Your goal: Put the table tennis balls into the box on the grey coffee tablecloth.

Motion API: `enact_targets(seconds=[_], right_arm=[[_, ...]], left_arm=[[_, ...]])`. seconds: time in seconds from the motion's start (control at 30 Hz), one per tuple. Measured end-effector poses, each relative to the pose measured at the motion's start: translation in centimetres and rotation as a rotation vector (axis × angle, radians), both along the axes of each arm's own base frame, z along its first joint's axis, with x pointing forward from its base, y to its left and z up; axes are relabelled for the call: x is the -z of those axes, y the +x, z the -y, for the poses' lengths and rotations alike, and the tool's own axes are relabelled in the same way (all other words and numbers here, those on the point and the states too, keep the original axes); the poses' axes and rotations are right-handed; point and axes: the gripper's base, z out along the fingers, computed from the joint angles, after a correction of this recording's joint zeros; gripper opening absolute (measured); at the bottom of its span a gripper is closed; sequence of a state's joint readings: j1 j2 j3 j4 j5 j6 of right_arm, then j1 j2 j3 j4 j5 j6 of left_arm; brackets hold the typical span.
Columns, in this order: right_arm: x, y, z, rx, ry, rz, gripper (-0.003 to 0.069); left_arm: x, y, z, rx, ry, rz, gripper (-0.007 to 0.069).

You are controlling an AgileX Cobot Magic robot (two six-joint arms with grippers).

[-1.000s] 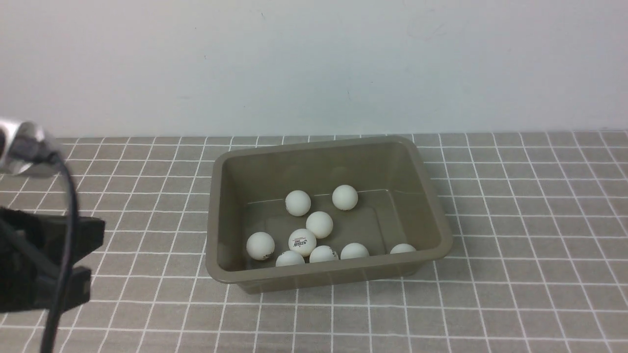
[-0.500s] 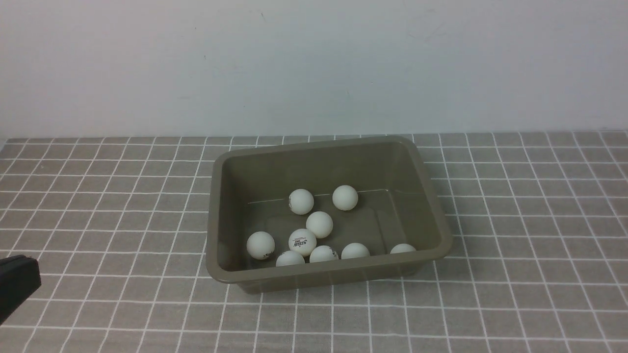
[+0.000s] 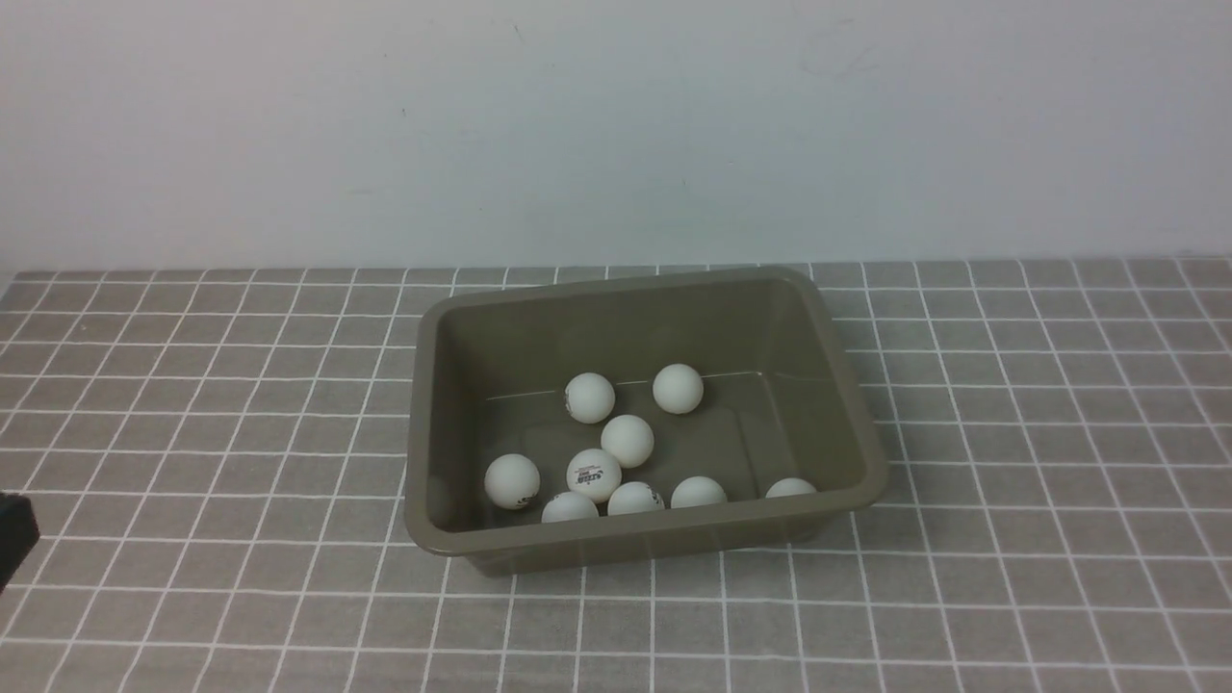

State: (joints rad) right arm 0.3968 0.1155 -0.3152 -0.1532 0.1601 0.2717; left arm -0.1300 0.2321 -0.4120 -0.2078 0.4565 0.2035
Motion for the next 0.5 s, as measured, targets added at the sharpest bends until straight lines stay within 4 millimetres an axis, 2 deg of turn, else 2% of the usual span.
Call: enact_targets(seconds=[0.07,0.17,0.2,0.27,0.37,0.5], right_arm=[[0.0,0.0,0.0,0.0,0.0,0.0,-0.0013],[0.0,0.0,0.0,0.0,0.0,0.0,-0.0013],[0.0,0.0,0.0,0.0,0.0,-0.001,-0.0013],[0.0,0.0,0.0,0.0,0.001,0.002,-0.0013],[0.0,0.0,0.0,0.0,-0.001,-0.002,-0.0013],[0.1,0.0,0.0,0.0,-0.001,-0.003,-0.0013]], left_arm=[[3.5,-0.2,-0.6,-0.082,0.0,0.029,-0.0005],[6.4,-0.5,-1.0,-0.143,-0.001,0.06,-0.0005],[9.3,-0.4,-1.2,-0.177,0.004,0.032,-0.0005],[11.2,-0.3,-1.2,-0.184,0.008,-0.016,-0.0005],[12.4,-0.5,-1.1,-0.171,0.023,-0.101,-0.0005],[12.5,-0.5,-1.1,-0.169,0.028,-0.112,-0.0005]])
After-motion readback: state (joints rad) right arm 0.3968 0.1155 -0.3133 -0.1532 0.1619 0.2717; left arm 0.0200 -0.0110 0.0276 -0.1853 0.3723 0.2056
